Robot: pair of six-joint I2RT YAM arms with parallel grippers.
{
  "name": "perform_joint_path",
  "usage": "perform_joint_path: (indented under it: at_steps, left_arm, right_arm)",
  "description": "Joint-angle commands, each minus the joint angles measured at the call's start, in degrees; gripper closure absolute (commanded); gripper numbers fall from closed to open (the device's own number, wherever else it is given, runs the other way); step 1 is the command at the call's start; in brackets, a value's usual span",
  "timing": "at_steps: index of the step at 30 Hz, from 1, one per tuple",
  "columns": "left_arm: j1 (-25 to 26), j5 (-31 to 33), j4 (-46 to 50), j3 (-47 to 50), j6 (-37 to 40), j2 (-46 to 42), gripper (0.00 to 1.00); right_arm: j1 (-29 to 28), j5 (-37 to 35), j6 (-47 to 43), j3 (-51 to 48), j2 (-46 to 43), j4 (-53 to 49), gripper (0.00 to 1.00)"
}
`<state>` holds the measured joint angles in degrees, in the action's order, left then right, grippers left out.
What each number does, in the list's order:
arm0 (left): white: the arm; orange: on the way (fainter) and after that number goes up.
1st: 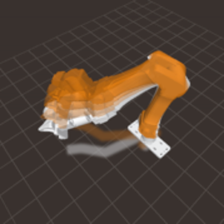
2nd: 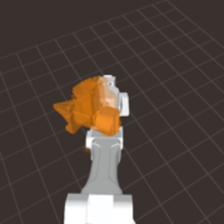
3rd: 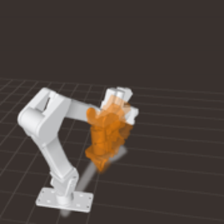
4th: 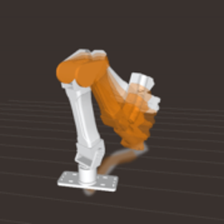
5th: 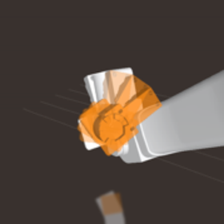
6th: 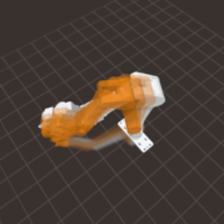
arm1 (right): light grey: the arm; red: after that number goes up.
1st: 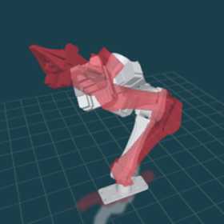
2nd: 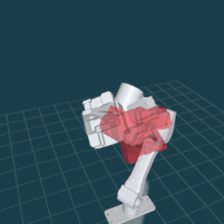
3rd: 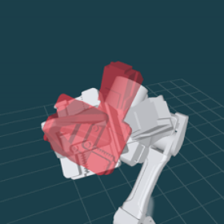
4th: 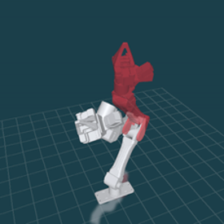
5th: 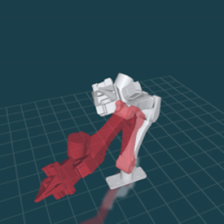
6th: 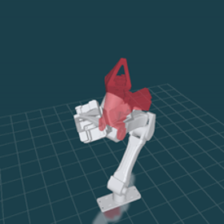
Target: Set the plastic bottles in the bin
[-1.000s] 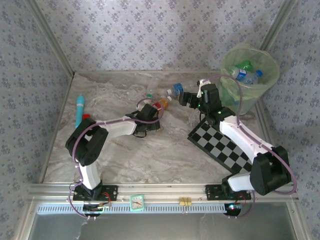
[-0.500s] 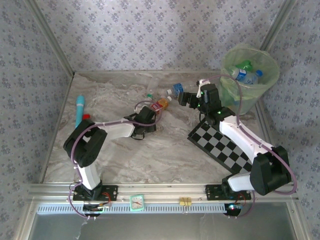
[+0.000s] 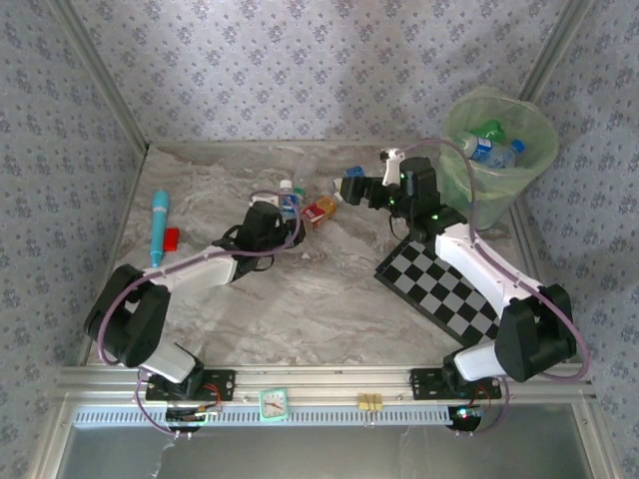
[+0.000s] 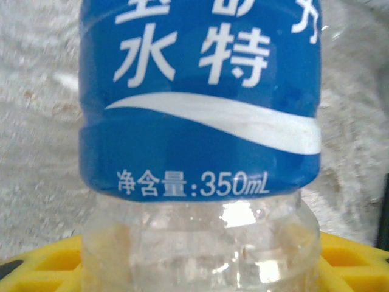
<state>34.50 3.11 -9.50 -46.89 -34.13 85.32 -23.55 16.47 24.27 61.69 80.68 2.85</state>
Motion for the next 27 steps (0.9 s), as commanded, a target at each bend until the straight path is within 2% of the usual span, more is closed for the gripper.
perform_joint_path:
  at_steps: [1,10,21,27]
  left_arm:
    - [-0.24,-8.71,-8.6,0.75,5.76,-3.49,0.45]
    - [-0.15,-17.22,-13.23,1.45,6.31,-7.1,0.45]
    - [2.03,-19.64,-14.98,1.28,5.63,-6.83,0.46]
    - [2.68,-19.54,-14.95,1.11,5.96,-6.66,0.46]
  right_arm:
    - [-0.96,9.72,2.33,2.11,1.73,5.23,0.0]
    - [-4.06,15.67,2.53,4.79,6.25,7.69,0.0]
    - [-5.41,19.95,6.16,6.16,11.0,11.35,0.03]
    - [-5.78,21.91,7.43,8.44,13.44,11.91,0.11]
